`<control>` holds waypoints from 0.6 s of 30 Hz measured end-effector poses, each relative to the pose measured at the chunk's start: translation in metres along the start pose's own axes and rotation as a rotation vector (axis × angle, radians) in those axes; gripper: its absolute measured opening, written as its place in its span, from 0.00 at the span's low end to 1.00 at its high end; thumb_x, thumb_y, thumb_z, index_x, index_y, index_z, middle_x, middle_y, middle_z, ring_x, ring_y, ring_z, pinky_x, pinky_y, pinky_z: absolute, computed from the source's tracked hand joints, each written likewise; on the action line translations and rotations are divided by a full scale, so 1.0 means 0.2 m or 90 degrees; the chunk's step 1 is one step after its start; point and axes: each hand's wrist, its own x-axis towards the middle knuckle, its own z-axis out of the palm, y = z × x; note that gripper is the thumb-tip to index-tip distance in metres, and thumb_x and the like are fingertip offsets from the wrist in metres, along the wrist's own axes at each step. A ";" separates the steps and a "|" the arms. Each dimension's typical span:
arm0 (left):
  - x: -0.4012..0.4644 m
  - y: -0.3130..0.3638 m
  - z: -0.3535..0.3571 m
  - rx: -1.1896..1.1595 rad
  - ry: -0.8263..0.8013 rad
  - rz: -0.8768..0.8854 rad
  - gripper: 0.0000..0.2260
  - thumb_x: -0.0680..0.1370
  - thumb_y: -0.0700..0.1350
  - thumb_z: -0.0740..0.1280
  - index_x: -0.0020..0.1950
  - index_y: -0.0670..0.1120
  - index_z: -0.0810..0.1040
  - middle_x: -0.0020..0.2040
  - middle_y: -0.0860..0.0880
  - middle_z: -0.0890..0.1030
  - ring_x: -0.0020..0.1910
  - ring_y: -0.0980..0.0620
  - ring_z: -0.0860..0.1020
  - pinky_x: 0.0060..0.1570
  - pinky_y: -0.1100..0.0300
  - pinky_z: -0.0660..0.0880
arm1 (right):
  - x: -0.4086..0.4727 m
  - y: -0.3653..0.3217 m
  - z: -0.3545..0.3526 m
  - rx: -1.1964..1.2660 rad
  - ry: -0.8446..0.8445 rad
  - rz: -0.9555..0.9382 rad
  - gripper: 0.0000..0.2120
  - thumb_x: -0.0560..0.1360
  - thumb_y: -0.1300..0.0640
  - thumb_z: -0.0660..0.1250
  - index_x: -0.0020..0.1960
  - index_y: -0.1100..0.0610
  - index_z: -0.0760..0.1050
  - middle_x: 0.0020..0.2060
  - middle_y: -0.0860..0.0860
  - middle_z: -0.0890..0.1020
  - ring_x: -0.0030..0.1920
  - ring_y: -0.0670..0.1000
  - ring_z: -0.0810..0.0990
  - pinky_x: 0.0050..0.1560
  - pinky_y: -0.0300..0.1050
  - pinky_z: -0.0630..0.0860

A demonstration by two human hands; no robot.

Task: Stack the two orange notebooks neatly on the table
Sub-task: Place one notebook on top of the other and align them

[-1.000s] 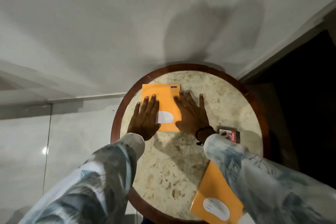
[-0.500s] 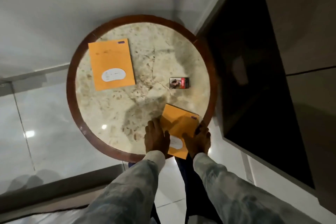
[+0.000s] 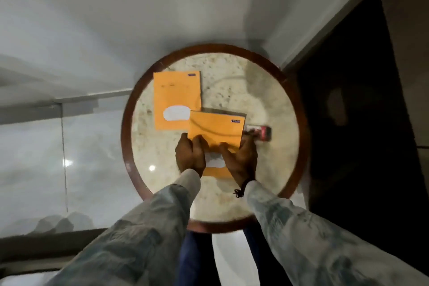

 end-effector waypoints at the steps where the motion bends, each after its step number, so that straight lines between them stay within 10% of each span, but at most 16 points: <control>1: 0.11 0.05 -0.05 -0.002 0.012 0.008 0.13 0.74 0.52 0.56 0.44 0.42 0.69 0.43 0.37 0.80 0.46 0.34 0.78 0.42 0.53 0.66 | 0.06 -0.09 0.08 0.014 -0.017 -0.009 0.23 0.69 0.54 0.77 0.59 0.55 0.72 0.56 0.56 0.83 0.55 0.58 0.82 0.56 0.52 0.80; 9: 0.77 0.26 -0.31 0.304 0.056 0.044 0.17 0.80 0.50 0.64 0.64 0.40 0.72 0.64 0.39 0.73 0.61 0.35 0.75 0.59 0.41 0.78 | 0.44 -0.58 0.58 -0.161 0.001 -0.034 0.21 0.70 0.55 0.72 0.60 0.62 0.73 0.59 0.60 0.80 0.60 0.62 0.77 0.57 0.56 0.78; 18: 0.94 0.20 -0.32 0.056 -0.044 -0.080 0.25 0.73 0.35 0.71 0.68 0.40 0.68 0.69 0.38 0.69 0.68 0.34 0.69 0.65 0.37 0.76 | 0.51 -0.61 0.65 -0.222 0.030 -0.093 0.17 0.69 0.51 0.75 0.52 0.59 0.79 0.53 0.59 0.81 0.53 0.62 0.79 0.48 0.48 0.75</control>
